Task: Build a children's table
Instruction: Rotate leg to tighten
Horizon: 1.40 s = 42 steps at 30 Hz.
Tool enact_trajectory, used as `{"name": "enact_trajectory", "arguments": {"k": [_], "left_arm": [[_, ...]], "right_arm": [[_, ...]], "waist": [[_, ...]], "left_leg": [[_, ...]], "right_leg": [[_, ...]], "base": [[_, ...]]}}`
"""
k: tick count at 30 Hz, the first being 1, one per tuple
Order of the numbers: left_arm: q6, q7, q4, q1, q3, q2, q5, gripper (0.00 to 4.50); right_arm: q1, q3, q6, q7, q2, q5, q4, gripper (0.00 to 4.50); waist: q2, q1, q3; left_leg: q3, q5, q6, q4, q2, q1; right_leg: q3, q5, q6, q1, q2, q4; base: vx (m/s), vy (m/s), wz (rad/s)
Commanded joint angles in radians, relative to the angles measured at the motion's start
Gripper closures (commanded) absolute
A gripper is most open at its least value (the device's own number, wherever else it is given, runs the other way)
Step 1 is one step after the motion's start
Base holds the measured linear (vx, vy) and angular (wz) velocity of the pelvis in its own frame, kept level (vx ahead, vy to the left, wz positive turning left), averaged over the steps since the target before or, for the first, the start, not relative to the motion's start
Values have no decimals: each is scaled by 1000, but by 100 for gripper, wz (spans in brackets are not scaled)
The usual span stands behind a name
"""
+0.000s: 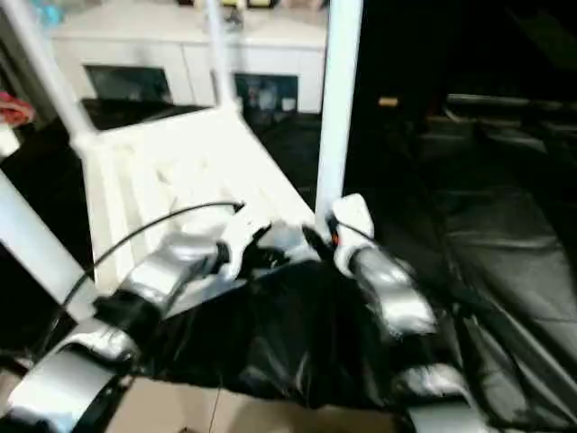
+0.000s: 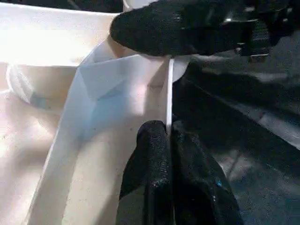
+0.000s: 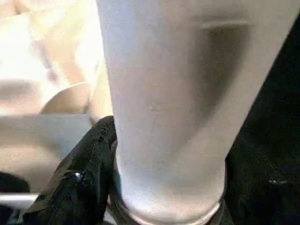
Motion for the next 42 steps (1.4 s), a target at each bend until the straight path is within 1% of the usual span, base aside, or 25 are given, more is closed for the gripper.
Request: {"name": "enact_trajectory", "arguments": {"k": [1,2,4,5,7,8,9,11,12,13,15,17,18,20,21,22,23,25,26,30,34,37,38,41,42], "left_arm": [[-40,2,16,-13,-17,-59,-5,450],[-45,-4,19,-13,-17,-60,-2,450],[-95,-67,17,-2,-25,-34,-5,450],[-101,-77,15,0,-27,-28,-5,450],[-118,-107,9,7,-31,-12,-4,450],[-127,-168,-15,23,-33,13,-20,450],[-131,-188,-22,29,-33,22,-26,450],[-164,-242,-33,41,-34,39,-36,450],[-163,-266,-39,45,-32,46,-43,450],[-165,-288,-45,50,-30,54,-48,450],[-179,-380,-68,65,-35,84,-63,450],[-186,-432,-81,72,-40,101,-70,450],[-189,-465,-90,76,-43,111,-76,450],[-189,-502,-100,80,-47,123,-84,450],[-189,-536,-107,82,-50,134,-90,450],[-189,-554,-111,83,-52,140,-93,450],[-188,-569,-112,83,-53,146,-90,450],[-190,-585,-113,82,-54,151,-89,450],[-184,-613,-117,80,-56,162,-89,450],[-178,-648,-127,80,-58,173,-94,450],[-176,-675,-127,76,-55,179,-94,450],[-175,-662,-117,74,-47,175,-89,450],[-175,-644,-110,74,-42,169,-83,450],[-161,-529,-76,59,-21,138,-56,450],[-158,-493,-64,53,-15,128,-49,450]], "right_arm": [[3,72,-3,52,76,2,21,142],[3,71,-9,57,78,2,17,108],[15,59,-11,129,39,24,-29,108],[19,62,-13,141,29,23,-36,105],[31,73,-21,176,-2,15,-56,66],[61,98,-20,247,-59,5,-103,59],[74,107,-19,279,-81,3,-120,59],[103,126,-26,350,-132,1,-153,59],[118,128,-21,386,-155,10,-170,59],[130,130,-16,421,-175,21,-188,59],[160,135,-34,518,-237,33,-233,59],[169,137,-37,571,-262,40,-251,59],[174,142,-38,602,-279,45,-265,59],[183,156,-27,645,-303,55,-288,59],[194,173,-12,694,-330,64,-315,59],[201,182,-5,722,-344,68,-329,75],[204,186,7,737,-352,73,-340,86],[206,187,16,745,-355,76,-345,93],[212,193,21,771,-365,83,-361,96],[217,200,30,801,-376,90,-379,132],[221,206,49,819,-376,99,-398,165],[226,214,46,811,-365,88,-392,172],[229,214,41,796,-354,83,-385,173],[224,187,27,700,-293,73,-344,177],[217,179,22,664,-277,65,-326,177]], "waist": [[-16,-3,-48],[-16,-3,-48],[-17,-2,-47],[-14,0,-48],[-16,3,-50],[-14,5,-50],[-16,8,-52],[-16,11,-55],[-16,15,-56],[-13,15,-57],[-11,28,-60],[-9,30,-61],[-8,32,-64],[-8,32,-65],[-7,37,-65],[-6,37,-63],[-12,39,-62],[-9,42,-62],[-12,43,-61],[-11,48,-59],[-12,54,-60],[-10,54,-61],[-13,54,-61],[-13,53,-60],[-13,49,-56]], "left_leg": [[-20,-395,4,-86,7,13],[-19,-396,8,-89,9,14],[-17,-400,14,-89,8,15],[-16,-399,18,-89,9,15],[-14,-379,23,-89,10,13],[-12,-363,27,-89,11,12],[-10,-345,36,-87,12,10],[-7,-323,46,-84,15,11],[-4,-301,57,-82,17,12],[-3,-292,60,-80,17,12],[0,-248,77,-78,19,11],[0,-222,84,-77,20,8],[0,-201,91,-75,21,5],[2,-187,99,-72,22,5],[2,-185,102,-72,23,7],[3,-186,105,-72,24,7],[3,-187,108,-72,24,6],[3,-196,101,-73,25,7],[3,-208,94,-74,26,10],[2,-224,76,-77,27,11],[3,-210,72,-76,26,11],[3,-200,73,-74,25,10],[3,-200,74,-74,25,10],[3,-208,69,-75,24,9],[1,-237,55,-79,23,10]], "right_leg": [[8,-543,-110,23,-37,-105],[10,-515,-124,24,-37,-103],[13,-498,-137,23,-36,-102],[16,-484,-142,24,-37,-101],[19,-452,-151,28,-38,-98],[20,-419,-165,29,-38,-96],[23,-385,-174,35,-37,-91],[25,-352,-190,34,-40,-87],[26,-319,-210,34,-38,-83],[27,-307,-218,33,-39,-81],[28,-259,-229,39,-39,-75],[26,-223,-240,41,-38,-70],[24,-177,-254,45,-36,-62],[24,-150,-268,44,-36,-58],[24,-146,-271,45,-35,-56],[24,-145,-272,44,-35,-57],[25,-148,-271,45,-35,-57],[26,-180,-267,42,-40,-58],[26,-199,-265,40,-39,-60],[28,-228,-253,39,-41,-62],[29,-208,-253,40,-40,-59],[28,-187,-258,41,-40,-57],[28,-186,-258,40,-40,-57],[28,-207,-253,40,-40,-59],[27,-261,-241,38,-41,-67]], "base": [[0,0,0],[0,0,0],[0,0,0],[0,0,0],[0,0,0],[0,0,0],[0,0,0],[0,0,0],[0,0,0],[0,0,0],[0,0,0],[0,0,0],[0,0,0],[0,0,0],[0,0,0],[0,0,0],[0,0,0],[0,0,0],[0,0,0],[0,0,0],[0,0,0],[0,0,0],[0,0,0],[0,0,0],[0,0,0]]}}
